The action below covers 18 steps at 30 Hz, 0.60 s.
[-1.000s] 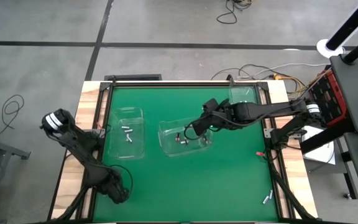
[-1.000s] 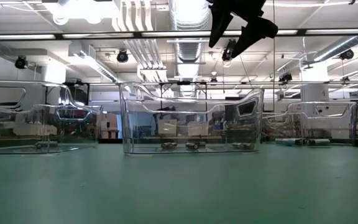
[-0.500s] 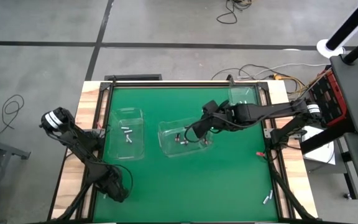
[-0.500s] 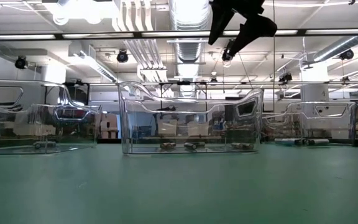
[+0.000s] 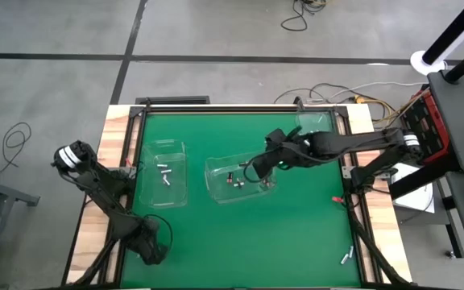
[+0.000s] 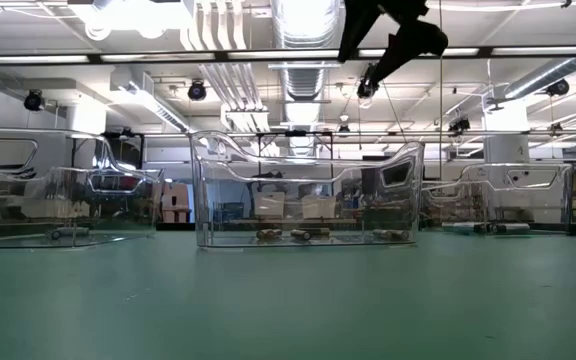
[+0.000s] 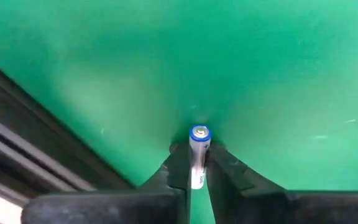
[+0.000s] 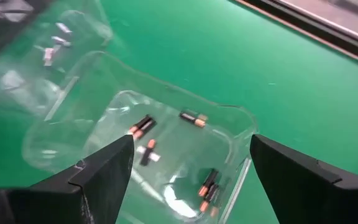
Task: Sort batteries
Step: Put the top white battery into the bottom left transparent bin
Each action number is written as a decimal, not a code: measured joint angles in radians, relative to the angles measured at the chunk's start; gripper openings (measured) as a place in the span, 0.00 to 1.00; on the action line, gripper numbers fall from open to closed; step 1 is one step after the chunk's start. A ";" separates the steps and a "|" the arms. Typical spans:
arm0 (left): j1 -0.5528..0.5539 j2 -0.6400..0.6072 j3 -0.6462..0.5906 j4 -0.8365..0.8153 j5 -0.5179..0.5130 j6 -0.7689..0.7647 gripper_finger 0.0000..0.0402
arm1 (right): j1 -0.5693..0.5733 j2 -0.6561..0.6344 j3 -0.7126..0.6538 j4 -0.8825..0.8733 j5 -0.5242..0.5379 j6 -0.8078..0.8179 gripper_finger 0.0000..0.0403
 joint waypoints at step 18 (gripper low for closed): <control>0.105 -0.057 0.631 -0.822 -0.865 0.338 0.02 | 0.102 -0.227 0.080 -0.013 0.032 -0.085 0.69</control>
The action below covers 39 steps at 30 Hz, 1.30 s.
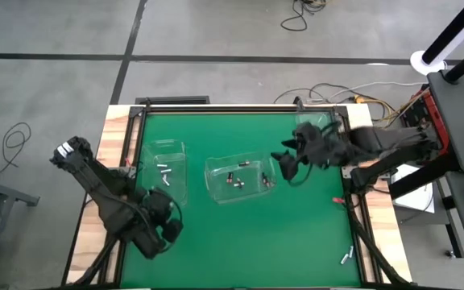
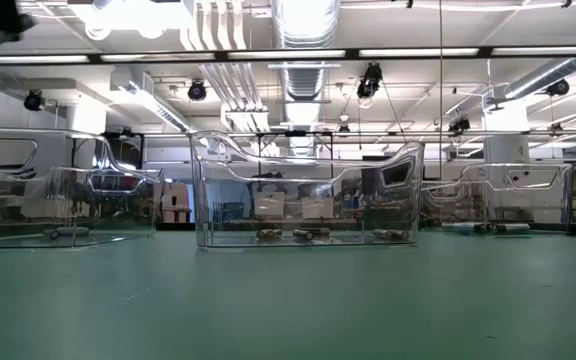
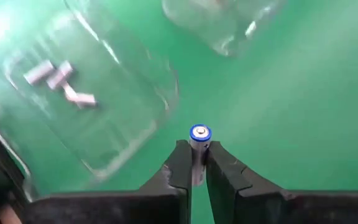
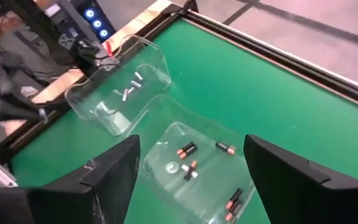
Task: Sort batteries
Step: Put the top white battery into the bottom left transparent bin
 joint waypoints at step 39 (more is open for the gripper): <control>0.800 -0.069 -0.514 0.210 0.318 1.403 0.02 | -0.004 -0.011 0.004 -0.286 0.075 -0.246 0.61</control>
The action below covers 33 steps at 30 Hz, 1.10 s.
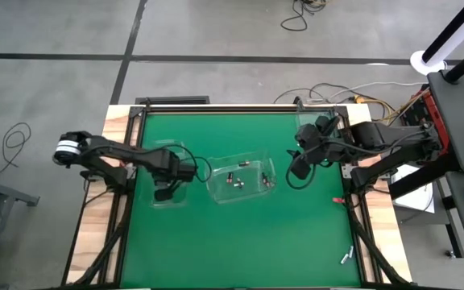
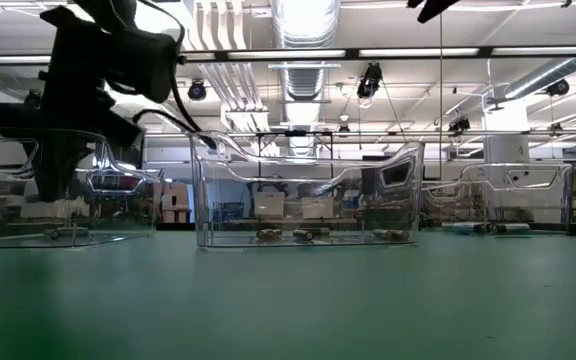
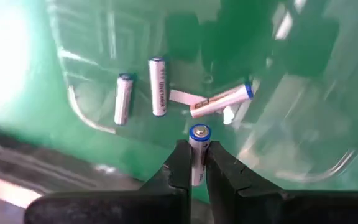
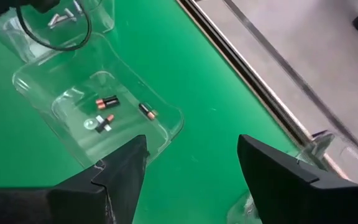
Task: Sort batteries
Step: Put the top white battery into the bottom left transparent bin, then adjust the bottom left transparent bin
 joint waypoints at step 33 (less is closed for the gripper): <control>0.040 0.084 0.020 0.050 -0.092 0.235 0.39 | -0.100 -0.027 0.000 -0.005 0.012 -0.156 0.79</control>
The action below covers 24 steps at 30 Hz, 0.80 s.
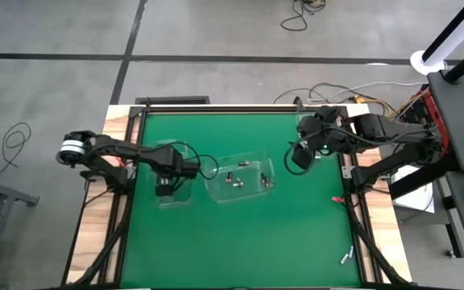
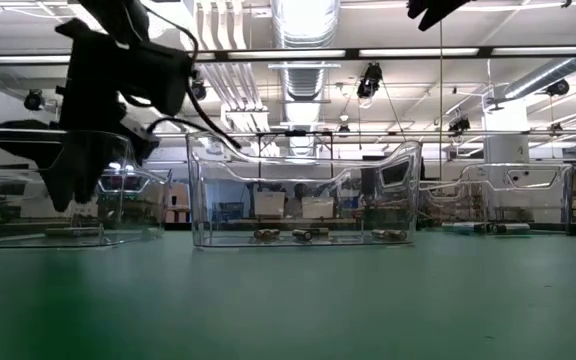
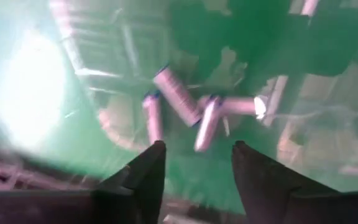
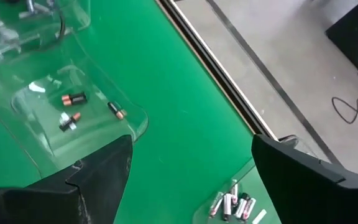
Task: Sort batteries
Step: Adjust the bottom left transparent bin
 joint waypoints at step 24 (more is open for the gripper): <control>0.072 -0.143 -0.081 -0.143 0.073 -0.104 0.50 | -0.035 0.000 0.000 -0.044 -0.038 -0.144 0.79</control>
